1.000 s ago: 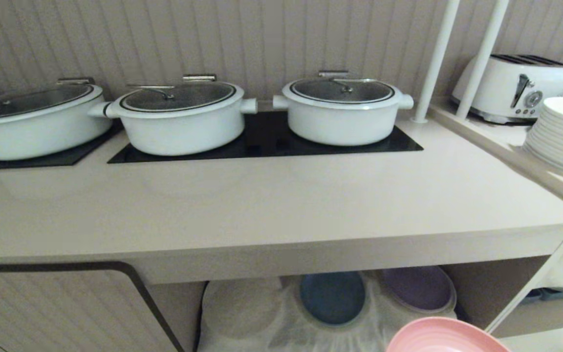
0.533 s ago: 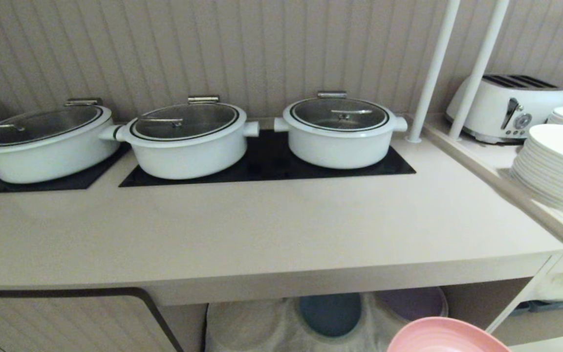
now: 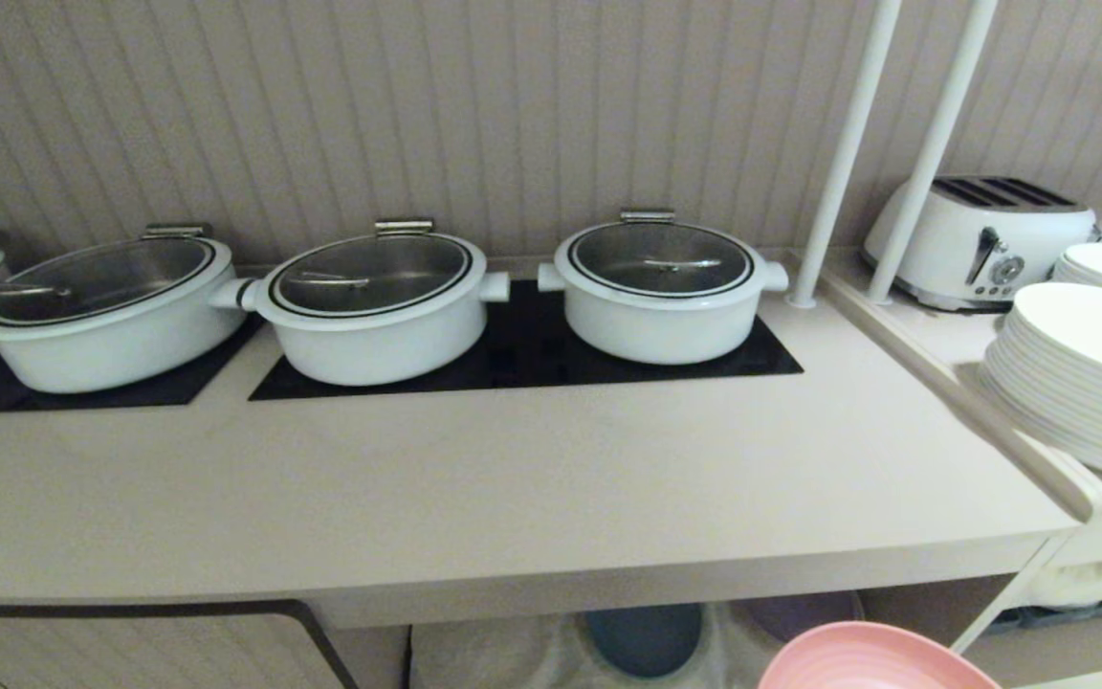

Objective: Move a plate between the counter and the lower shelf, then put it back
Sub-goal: Put the plate

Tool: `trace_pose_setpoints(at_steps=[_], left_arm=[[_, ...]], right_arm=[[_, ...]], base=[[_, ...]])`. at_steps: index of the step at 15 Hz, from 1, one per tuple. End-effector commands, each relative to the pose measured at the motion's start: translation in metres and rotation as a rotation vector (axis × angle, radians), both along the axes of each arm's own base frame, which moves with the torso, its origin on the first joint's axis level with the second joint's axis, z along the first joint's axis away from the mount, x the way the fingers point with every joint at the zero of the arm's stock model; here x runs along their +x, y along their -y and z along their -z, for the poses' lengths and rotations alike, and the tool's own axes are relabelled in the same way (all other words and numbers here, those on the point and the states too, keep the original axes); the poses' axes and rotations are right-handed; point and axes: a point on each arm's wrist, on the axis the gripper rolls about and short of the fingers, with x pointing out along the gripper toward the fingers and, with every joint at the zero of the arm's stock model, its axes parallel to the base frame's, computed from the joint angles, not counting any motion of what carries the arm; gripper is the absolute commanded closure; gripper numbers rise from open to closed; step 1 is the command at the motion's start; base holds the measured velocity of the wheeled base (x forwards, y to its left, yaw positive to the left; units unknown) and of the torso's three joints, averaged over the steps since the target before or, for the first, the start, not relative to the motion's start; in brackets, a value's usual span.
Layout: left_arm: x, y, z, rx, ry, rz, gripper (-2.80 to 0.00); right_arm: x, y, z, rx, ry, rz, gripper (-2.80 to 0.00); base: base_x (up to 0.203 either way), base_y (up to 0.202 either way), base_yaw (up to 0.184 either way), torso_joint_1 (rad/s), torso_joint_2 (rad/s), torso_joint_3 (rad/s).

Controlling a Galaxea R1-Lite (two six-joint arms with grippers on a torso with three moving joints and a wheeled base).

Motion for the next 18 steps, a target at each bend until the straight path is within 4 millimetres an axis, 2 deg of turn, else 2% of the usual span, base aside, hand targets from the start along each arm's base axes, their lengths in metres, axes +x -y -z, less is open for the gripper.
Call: trace_pose_setpoints(at_steps=[1,4,12,18], left_arm=[[0.0,0.0,0.0,0.0,0.001,0.0,0.0],[0.0,0.0,0.0,0.0,0.001,0.0,0.0],[0.0,0.0,0.0,0.0,0.001,0.0,0.0],[0.0,0.0,0.0,0.0,0.001,0.0,0.0]], right_arm=[[0.0,0.0,0.0,0.001,0.0,-0.001,0.0],[0.0,0.0,0.0,0.0,0.0,0.002,0.0],[0.002,-0.001,-0.004,0.004,0.011,0.006,0.0],[0.012,-0.003,-0.022,0.005,-0.013,0.007,0.0]], base=[[0.0,0.0,0.0,0.193,-0.35,-0.178],[0.0,0.0,0.0,0.133,-0.28,-0.128],[0.0,0.0,0.0,0.0,0.0,0.0],[0.0,0.0,0.0,0.0,0.0,0.0]])
